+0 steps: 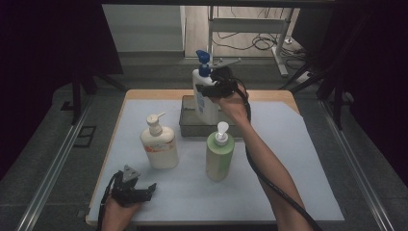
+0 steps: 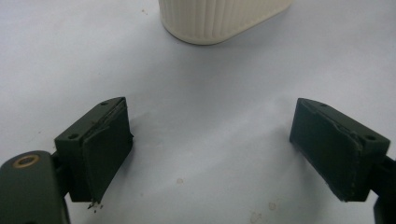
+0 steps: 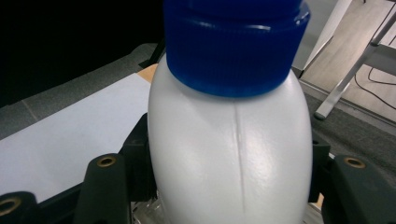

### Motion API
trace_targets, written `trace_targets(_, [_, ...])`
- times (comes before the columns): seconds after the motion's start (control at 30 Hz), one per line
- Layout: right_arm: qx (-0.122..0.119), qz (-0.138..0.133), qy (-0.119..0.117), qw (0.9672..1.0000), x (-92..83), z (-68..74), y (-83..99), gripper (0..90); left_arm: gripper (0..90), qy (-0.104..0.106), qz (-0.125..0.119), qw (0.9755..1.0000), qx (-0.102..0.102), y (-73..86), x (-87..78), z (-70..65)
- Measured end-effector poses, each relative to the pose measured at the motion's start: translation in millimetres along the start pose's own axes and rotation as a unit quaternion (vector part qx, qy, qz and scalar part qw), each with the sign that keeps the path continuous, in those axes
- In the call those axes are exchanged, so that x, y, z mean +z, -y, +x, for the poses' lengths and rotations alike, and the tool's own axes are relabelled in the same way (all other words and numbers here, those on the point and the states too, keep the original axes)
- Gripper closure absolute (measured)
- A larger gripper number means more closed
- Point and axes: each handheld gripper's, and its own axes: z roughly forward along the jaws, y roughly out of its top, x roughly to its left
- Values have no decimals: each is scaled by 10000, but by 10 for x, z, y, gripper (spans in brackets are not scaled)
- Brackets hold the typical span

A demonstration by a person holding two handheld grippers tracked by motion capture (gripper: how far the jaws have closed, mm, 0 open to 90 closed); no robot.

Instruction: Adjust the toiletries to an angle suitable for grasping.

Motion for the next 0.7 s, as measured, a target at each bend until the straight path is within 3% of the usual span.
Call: trace_targets(0.7, [-58, 244, -187, 9995, 163, 47, 220, 402, 122, -3, 20, 10000, 7, 0, -2, 0])
